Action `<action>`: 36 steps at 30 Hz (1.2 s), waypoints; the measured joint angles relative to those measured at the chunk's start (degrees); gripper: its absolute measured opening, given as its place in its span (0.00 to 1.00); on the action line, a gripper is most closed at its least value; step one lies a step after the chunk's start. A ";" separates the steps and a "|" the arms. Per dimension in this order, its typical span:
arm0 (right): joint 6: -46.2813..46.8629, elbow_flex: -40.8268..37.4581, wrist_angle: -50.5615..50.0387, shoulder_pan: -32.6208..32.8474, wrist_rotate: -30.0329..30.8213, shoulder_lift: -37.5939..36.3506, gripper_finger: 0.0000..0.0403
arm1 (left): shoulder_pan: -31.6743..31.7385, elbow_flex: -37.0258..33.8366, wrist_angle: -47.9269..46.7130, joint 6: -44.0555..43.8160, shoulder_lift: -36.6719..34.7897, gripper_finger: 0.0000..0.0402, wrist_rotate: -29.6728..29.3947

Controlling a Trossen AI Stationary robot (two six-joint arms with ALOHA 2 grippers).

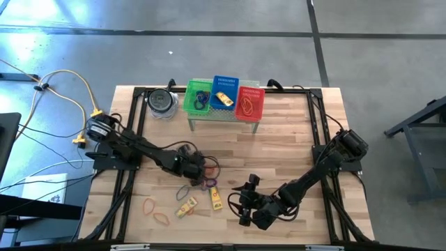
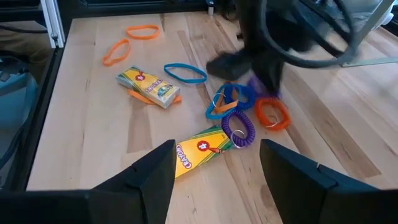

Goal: Pick & Place Office Desk Supplies
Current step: Put the violet spring keychain into green bin on the shelf

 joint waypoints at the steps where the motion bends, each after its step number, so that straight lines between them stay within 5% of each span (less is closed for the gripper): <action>1: 0.25 0.00 0.07 0.00 -0.04 0.00 0.55 | -0.49 0.64 -2.72 0.32 -1.07 0.01 -1.03; 14: 2.52 -0.01 -0.12 0.40 -0.20 0.00 0.55 | -1.22 22.12 -23.81 15.35 -12.46 0.00 -16.56; 22: 3.70 0.00 0.31 0.55 -0.15 0.00 0.55 | 11.51 40.96 -30.42 24.23 -16.45 0.00 -18.51; 30: 5.25 -0.02 0.88 1.23 0.02 0.00 0.55 | 34.89 42.24 -31.86 25.92 -12.96 0.00 -1.45; 36: 4.76 -0.02 0.89 1.20 0.00 0.00 0.55 | 46.14 42.28 -29.38 26.15 -8.23 0.00 8.93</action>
